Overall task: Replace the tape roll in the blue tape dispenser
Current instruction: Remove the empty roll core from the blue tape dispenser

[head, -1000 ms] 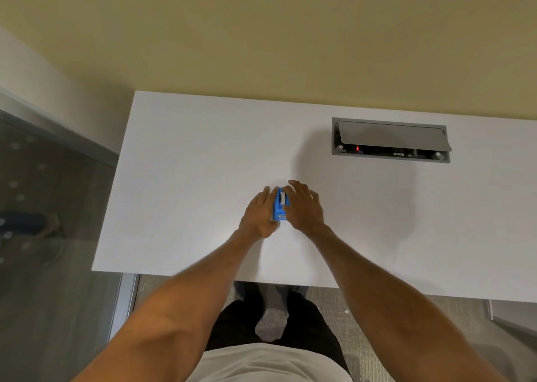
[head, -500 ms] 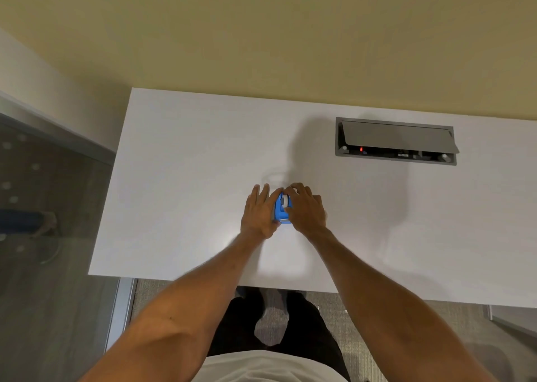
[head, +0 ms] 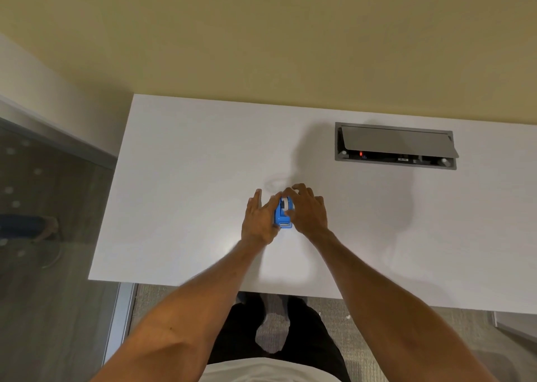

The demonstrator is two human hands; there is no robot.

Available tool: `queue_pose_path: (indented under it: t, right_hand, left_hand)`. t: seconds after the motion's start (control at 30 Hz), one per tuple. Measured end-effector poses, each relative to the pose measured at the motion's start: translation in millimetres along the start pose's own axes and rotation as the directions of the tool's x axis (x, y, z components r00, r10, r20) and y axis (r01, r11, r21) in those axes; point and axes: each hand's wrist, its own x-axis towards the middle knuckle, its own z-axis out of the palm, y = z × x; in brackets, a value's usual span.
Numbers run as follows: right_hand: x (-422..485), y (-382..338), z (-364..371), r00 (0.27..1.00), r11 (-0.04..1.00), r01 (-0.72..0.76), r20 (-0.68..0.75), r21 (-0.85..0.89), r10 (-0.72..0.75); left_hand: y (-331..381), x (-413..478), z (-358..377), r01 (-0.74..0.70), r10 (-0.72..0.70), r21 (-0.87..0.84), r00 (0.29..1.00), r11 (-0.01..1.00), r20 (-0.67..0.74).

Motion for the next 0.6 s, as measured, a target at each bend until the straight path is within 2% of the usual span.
queue_pose_path:
  t: [0.2,0.47,0.53,0.6]
  right_hand:
    - [-4,2,-5,1.000,1.000,0.024,-0.014,0.001,-0.024]
    - [-27,4,-11,0.996,0.981,0.047,-0.079,0.187,-0.033]
    - [-34,5,-13,0.993,0.968,0.062,-0.108,0.244,-0.036]
    - [-40,5,-16,0.990,0.957,0.062,-0.140,0.284,-0.023]
  left_hand:
    - [2,-1,-1,0.017,-0.017,0.012,0.999,1.000,0.037]
    - [3,-6,-20,-0.026,0.036,-0.074,0.991,0.997,0.128]
    - [8,-9,-28,-0.035,0.054,-0.157,0.992,0.987,0.115]
    - [15,-16,-37,0.013,0.005,-0.353,0.999,0.935,0.049]
